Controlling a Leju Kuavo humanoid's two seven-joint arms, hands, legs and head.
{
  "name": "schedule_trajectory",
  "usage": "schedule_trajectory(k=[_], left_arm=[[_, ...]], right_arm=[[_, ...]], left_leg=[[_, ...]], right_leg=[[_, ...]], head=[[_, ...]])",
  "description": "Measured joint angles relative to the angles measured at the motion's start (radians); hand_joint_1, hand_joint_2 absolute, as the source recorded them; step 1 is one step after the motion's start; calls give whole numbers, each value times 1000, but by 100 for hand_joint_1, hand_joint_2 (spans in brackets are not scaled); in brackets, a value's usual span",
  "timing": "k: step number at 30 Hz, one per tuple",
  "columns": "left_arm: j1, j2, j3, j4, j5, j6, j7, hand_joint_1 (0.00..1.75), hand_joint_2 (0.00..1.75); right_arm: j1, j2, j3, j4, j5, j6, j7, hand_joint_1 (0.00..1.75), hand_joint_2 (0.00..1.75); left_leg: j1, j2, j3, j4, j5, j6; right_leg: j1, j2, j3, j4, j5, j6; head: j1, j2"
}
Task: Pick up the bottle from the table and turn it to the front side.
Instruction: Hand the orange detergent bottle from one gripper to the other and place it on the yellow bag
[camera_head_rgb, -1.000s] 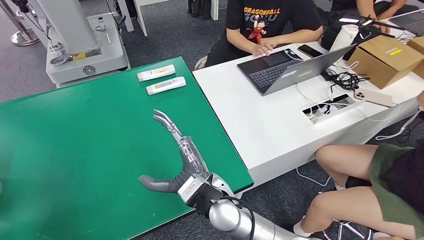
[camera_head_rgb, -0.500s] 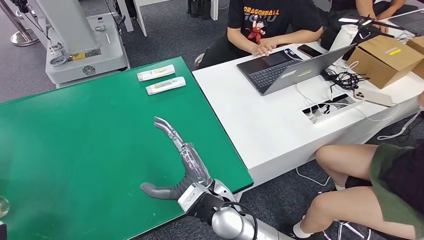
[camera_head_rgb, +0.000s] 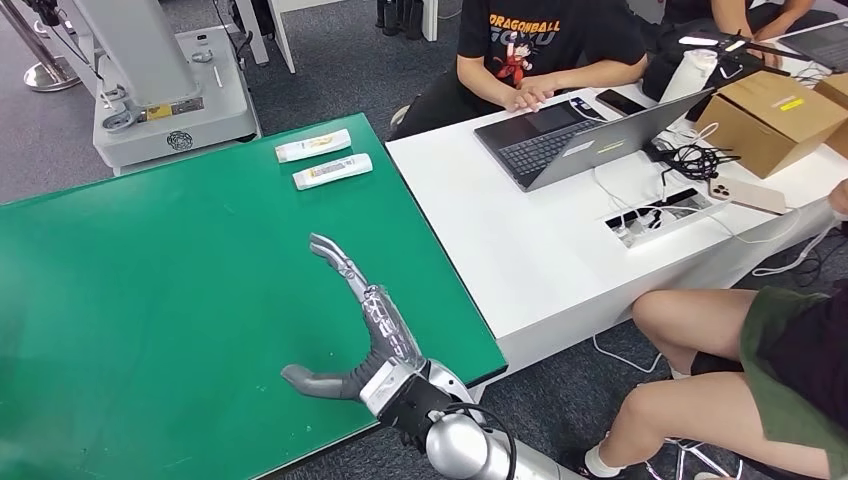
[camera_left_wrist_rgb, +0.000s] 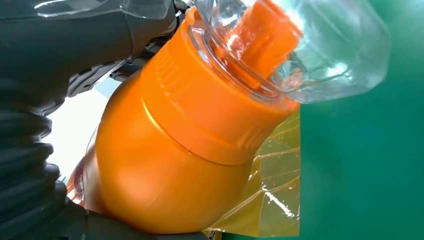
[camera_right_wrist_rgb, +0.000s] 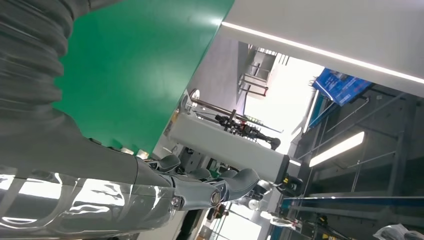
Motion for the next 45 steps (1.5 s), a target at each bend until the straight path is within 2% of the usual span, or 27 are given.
schedule_trajectory(k=[5,6,9,10,13,15,22,33,45], left_arm=[[0,-5,-5,12,-3,9,1,175,175],[0,-8,-5,15,-5,12,2,137,175],[7,-16,-6,30,-7,43,17,6,175],[14,-19,-7,35,-7,69,26,0,175],[46,-27,-7,41,-7,165,49,0,175],[66,-33,-7,44,-6,195,58,0,175],[90,-49,-7,54,-13,207,67,0,175],[84,-86,-2,84,-40,226,85,0,175],[88,-91,19,97,-40,245,87,0,175]], right_arm=[[3,0,-2,0,1,-3,3,0,175],[5,0,-3,0,1,-3,3,0,175],[9,0,-3,3,1,-1,0,0,175],[9,0,-3,4,0,1,-2,0,175],[9,0,-3,9,-1,1,-3,0,175],[8,0,-3,9,-1,0,-3,0,175],[8,0,-3,11,-1,-6,-1,0,175],[7,0,-3,11,-5,-36,7,0,175],[8,0,-3,11,-5,-37,17,0,175]], left_leg=[[0,0,0,0,0,0],[0,0,0,0,0,0],[0,1,0,0,0,0],[0,1,0,0,0,0],[0,1,0,0,0,0],[0,1,0,0,0,0],[0,0,0,0,0,0],[-1,-1,2,0,1,0],[0,-2,2,0,3,-1]], right_leg=[[0,0,0,0,0,0],[0,0,0,0,0,0],[0,0,0,0,0,0],[0,1,0,0,0,0],[0,1,0,0,0,0],[0,0,0,0,0,0],[0,0,0,0,0,0],[0,-2,2,0,0,0],[0,-3,2,1,1,-1]], head=[[0,0],[0,0],[0,0],[0,0],[0,0],[0,0],[0,0],[0,0],[0,0]])
